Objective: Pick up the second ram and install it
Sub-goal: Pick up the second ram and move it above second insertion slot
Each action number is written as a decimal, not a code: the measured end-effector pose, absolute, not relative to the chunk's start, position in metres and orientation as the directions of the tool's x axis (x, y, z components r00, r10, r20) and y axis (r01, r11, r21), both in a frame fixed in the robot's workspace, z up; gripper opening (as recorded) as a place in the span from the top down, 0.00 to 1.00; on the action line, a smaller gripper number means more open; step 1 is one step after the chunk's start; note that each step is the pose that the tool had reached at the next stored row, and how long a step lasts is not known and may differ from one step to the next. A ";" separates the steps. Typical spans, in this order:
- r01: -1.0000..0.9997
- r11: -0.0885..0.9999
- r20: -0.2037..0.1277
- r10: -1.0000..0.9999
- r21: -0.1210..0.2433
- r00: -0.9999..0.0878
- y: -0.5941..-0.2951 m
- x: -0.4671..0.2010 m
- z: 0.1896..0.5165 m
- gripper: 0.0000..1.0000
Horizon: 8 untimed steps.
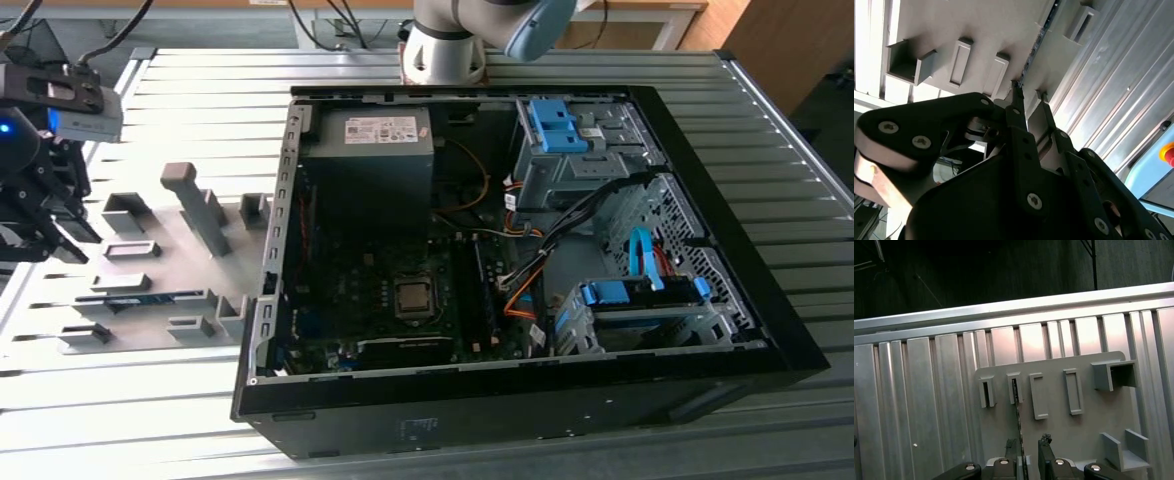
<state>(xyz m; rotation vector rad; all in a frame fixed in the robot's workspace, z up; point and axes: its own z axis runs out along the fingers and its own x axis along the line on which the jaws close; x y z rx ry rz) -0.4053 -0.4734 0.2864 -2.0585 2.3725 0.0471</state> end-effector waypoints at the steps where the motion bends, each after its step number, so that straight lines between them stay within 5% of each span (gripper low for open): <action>1: -0.990 0.141 -0.020 -0.990 0.023 -0.141 -0.476 -0.405 0.285 0.69; 8: -0.994 0.105 -0.019 -0.994 0.022 -0.105 -0.476 -0.401 0.272 0.69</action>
